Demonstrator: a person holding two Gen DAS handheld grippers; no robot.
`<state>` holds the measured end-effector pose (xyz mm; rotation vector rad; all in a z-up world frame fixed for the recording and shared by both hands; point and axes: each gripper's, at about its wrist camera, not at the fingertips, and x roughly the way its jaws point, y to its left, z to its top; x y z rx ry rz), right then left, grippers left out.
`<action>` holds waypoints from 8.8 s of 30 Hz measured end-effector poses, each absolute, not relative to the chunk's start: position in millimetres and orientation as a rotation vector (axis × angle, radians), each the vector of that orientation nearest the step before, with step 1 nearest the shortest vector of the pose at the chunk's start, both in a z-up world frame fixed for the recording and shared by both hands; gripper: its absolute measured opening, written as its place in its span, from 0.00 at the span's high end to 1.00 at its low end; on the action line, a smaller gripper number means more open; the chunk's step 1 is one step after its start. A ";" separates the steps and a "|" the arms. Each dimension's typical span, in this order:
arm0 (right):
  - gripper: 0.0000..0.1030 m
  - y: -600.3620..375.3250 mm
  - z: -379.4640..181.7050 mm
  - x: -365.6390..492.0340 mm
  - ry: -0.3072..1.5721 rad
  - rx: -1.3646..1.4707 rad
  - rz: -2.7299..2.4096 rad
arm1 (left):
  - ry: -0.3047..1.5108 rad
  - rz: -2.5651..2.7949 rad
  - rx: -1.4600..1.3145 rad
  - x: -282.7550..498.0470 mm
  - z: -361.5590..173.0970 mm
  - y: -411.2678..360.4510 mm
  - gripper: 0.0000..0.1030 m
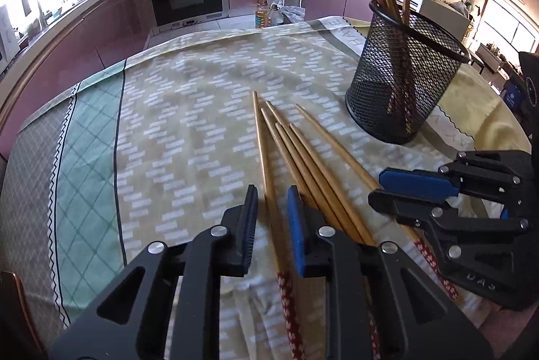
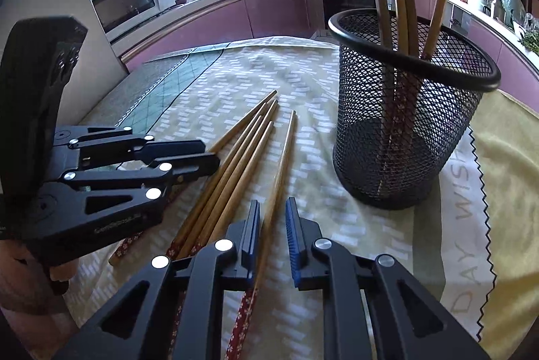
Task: Organize utensils
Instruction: 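Close the left tool on a chopstick while the right tool grasps another chopstick, then lift both chopsticks upright and carry them over the black mesh holder, then lower the chopsticks into the holder and open both tools, then withdraw both tools from the holder back over the chopsticks on the cloth, then close the left tool on a chopstick while the right tool grasps another chopstick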
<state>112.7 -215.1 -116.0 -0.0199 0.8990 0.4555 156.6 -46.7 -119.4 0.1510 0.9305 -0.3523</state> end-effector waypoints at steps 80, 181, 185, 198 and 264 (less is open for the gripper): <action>0.94 -302.6 5.2 82.5 0.522 0.104 0.522 | 0.613 -0.660 -0.085 99.7 39.7 -40.3 0.93; 0.63 -246.0 -72.2 84.1 0.777 0.055 0.627 | 0.784 -0.391 0.038 106.3 -59.9 -21.5 0.50; 0.63 -231.5 -96.3 86.2 0.845 0.051 0.624 | 0.833 -0.374 -0.002 102.5 -81.4 -8.8 0.47; 0.66 -210.9 -113.2 79.4 0.887 0.001 0.588 | 0.872 -0.342 0.001 94.4 -101.3 -8.4 0.46; 0.93 -221.8 -120.8 106.5 0.907 0.035 0.479 | 0.948 -0.351 0.028 142.1 -123.3 -34.4 0.92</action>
